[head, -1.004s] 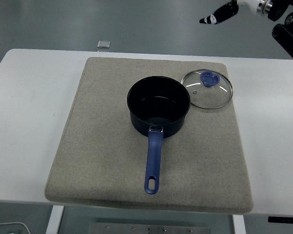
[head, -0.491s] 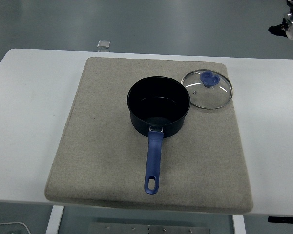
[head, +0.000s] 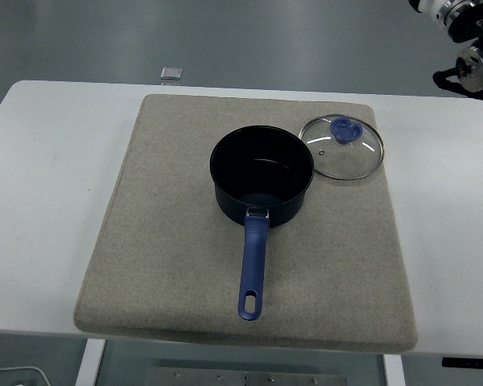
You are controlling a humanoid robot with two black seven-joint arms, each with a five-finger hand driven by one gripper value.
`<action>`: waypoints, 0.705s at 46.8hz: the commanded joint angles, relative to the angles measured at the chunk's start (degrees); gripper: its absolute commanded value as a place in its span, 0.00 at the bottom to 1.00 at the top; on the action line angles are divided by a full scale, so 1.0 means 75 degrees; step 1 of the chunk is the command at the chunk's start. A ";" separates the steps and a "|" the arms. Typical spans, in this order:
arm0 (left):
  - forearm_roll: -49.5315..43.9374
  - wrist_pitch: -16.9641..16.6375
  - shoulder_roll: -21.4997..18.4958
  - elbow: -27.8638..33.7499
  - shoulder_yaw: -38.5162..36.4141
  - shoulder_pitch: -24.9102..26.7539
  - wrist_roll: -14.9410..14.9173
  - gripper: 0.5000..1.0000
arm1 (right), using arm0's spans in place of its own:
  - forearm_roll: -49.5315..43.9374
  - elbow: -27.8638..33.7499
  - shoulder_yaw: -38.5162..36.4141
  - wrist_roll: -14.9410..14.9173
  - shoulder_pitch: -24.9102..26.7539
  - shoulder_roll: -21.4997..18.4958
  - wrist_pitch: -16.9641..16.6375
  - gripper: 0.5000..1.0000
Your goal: Lift the pot lid and place it to the right of the pot.
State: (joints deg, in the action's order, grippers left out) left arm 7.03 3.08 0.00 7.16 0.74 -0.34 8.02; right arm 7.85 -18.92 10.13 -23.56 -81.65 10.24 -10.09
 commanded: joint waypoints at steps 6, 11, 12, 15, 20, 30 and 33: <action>0.0000 0.0000 0.0000 -0.0005 0.0006 -0.0001 -0.0002 1.00 | 0.0300 0.0015 -0.0167 -0.0012 0.0316 -0.0052 -0.0342 0.80; 0.0000 0.0000 0.0000 0.0006 -0.0005 0.0010 -0.0002 1.00 | 0.0804 0.0015 -0.0355 0.0093 0.0339 -0.0111 -0.0378 0.80; 0.0000 0.0000 0.0000 -0.0005 -0.0005 0.0010 0.0009 1.00 | 0.0863 0.0015 -0.0378 0.0175 0.0340 -0.0111 -0.0354 0.80; 0.0000 0.0000 0.0000 -0.0005 -0.0005 -0.0001 -0.0002 1.00 | 0.1073 0.0015 -0.0414 0.0386 0.0398 -0.0123 -0.0331 0.80; 0.0000 0.0000 0.0000 -0.0005 -0.0005 -0.0001 -0.0002 1.00 | 0.1648 -0.0008 -0.0402 0.0434 0.0562 -0.0135 -0.0354 0.80; 0.0000 0.0000 0.0000 -0.0005 -0.0005 -0.0001 -0.0002 1.00 | 0.1871 -0.0008 -0.0425 0.0492 0.1030 -0.0416 -0.0307 0.80; 0.0000 0.0000 0.0000 -0.0005 -0.0005 -0.0001 -0.0002 1.00 | 0.2093 0.0015 -0.0425 0.0492 0.1159 -0.0428 -0.0331 0.80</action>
State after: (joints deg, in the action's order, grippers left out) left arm 7.03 3.08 0.00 7.12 0.70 -0.34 8.02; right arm 22.01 -18.97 6.99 -19.86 -73.90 7.18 -12.38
